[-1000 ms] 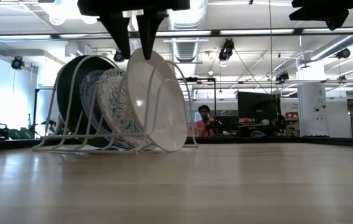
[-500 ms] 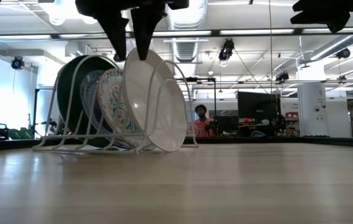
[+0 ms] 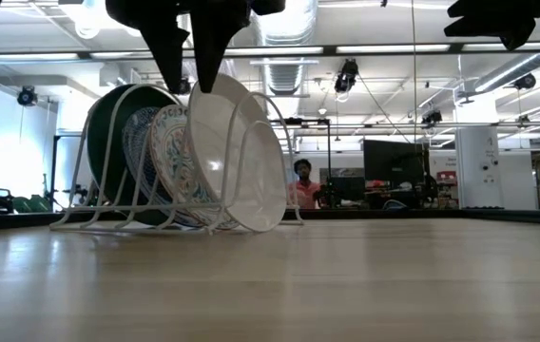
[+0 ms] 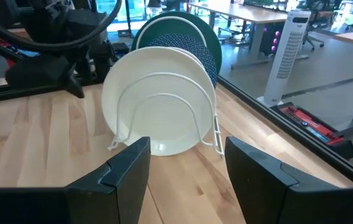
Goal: Sort dishes
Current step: Move the dish rack
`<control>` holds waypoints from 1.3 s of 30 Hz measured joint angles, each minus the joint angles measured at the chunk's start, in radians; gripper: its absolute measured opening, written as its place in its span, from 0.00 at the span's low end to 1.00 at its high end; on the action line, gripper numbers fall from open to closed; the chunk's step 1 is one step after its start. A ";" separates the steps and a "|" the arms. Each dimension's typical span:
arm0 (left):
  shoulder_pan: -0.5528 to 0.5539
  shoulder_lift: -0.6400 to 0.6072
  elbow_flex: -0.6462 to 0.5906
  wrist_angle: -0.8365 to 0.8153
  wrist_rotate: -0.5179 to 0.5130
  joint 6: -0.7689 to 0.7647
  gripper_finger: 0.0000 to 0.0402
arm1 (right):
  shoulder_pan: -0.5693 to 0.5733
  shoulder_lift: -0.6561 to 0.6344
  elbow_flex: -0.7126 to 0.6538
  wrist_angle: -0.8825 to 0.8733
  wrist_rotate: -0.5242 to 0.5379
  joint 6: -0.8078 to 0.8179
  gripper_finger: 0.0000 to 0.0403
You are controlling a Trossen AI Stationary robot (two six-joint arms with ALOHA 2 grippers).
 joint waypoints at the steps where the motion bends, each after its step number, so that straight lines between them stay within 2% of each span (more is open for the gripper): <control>1: -0.003 0.000 0.000 0.000 0.021 0.009 0.47 | 0.000 0.000 0.000 0.000 0.000 0.000 0.49; 5: -0.029 -0.003 0.000 0.000 0.105 0.099 0.47 | -0.001 0.000 0.000 0.000 -0.022 0.023 0.49; 9: -0.057 -0.029 0.000 0.000 0.062 0.176 0.47 | -0.001 0.006 0.000 0.001 -0.048 0.043 0.49; 14: -0.075 -0.079 0.000 0.000 -0.122 0.239 0.47 | -0.038 0.044 0.000 0.014 -0.058 0.054 0.49; 19: -0.103 -0.133 0.000 -0.001 -0.382 0.336 0.47 | -0.122 0.129 -0.001 0.074 -0.187 0.049 0.49; 22: -0.125 -0.146 0.000 -0.001 -0.500 0.403 0.47 | -0.169 0.193 -0.001 0.122 -0.214 0.028 0.49; 25: -0.146 -0.147 -0.002 -0.001 -0.518 0.474 0.47 | -0.222 0.247 -0.001 0.169 -0.259 0.002 0.49; 30: -0.186 -0.129 -0.023 0.002 -0.519 0.535 0.44 | -0.322 0.324 0.002 0.314 -0.408 -0.078 0.49; 34: -0.244 -0.119 -0.044 0.007 -0.536 0.526 0.38 | -0.407 0.379 0.003 0.416 -0.511 -0.135 0.49; 39: -0.319 -0.119 -0.096 0.019 -0.585 0.443 0.25 | -0.514 0.433 0.003 0.471 -0.578 -0.159 0.46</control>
